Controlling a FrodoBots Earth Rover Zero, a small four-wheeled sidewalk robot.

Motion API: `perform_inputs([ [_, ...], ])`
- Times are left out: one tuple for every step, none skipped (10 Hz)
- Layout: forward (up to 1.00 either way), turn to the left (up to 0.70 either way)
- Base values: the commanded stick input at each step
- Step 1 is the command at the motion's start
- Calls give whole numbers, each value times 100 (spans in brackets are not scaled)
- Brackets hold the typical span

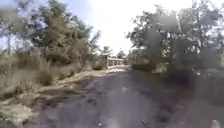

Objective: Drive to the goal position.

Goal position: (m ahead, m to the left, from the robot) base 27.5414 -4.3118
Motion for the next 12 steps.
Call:
perform_inputs([
  [70, 0],
  [70, 0],
  [70, 0],
  [70, 0],
  [70, 0],
  [70, 0],
  [70, 0],
  [70, 0],
  [70, 0],
  [70, 0],
  [70, 0],
  [70, 0],
])
